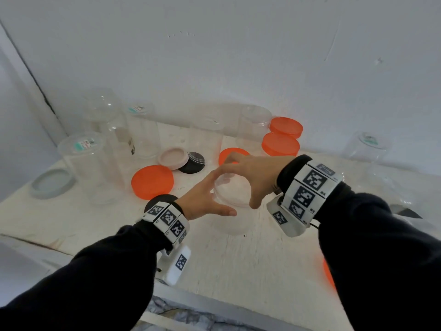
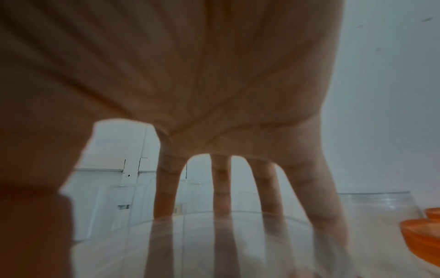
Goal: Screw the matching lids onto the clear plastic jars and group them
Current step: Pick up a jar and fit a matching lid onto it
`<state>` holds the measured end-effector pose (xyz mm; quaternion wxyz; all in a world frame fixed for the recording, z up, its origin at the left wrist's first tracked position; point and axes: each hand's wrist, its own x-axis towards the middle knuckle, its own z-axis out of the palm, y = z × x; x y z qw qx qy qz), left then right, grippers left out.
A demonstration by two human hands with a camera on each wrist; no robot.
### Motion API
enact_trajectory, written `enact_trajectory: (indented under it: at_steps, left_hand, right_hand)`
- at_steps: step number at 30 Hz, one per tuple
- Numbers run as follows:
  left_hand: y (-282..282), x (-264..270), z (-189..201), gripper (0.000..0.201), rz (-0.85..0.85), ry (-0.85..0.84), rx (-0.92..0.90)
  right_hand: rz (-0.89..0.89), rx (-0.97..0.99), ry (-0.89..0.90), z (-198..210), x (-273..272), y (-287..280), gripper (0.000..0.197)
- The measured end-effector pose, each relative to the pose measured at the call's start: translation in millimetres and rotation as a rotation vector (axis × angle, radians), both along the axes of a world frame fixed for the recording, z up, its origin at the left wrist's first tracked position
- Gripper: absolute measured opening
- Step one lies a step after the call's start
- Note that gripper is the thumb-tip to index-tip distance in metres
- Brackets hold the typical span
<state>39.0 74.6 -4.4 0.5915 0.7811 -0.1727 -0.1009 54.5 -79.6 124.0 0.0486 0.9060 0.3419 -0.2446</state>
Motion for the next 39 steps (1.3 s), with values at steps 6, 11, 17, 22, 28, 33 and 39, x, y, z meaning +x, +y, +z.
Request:
enact_trajectory:
  at_steps: [6, 11, 17, 22, 28, 33, 39]
  left_hand:
    - [0, 0, -3, 0.099, 0.016, -0.001, -0.015]
    - [-1, 1, -2, 0.097, 0.007, -0.005, -0.035]
    - [-2, 0, -2, 0.092, 0.028, -0.022, -0.03]
    - [-2, -2, 1, 0.086, 0.043, -0.02, -0.01]
    - [-3, -3, 4, 0.086, 0.034, -0.007, -0.009]
    - [-3, -3, 4, 0.092, 0.037, -0.011, -0.001]
    - [-2, -3, 4, 0.096, 0.036, -0.019, 0.012]
  right_hand:
    - [0.009, 0.013, 0.009, -1, 0, -1, 0.09]
    - [-0.031, 0.016, -0.045, 0, 2, 1, 0.089]
    - [-0.063, 0.041, -0.129, -4, -1, -1, 0.088]
    - [-0.065, 0.055, -0.148, -3, -4, -2, 0.085]
    - [-0.029, 0.067, -0.197, -2, -7, -2, 0.082]
    - [-0.017, 0.094, -0.22, -2, -8, -2, 0.078]
    - [-0.02, 0.123, -0.245, -5, -9, -3, 0.074]
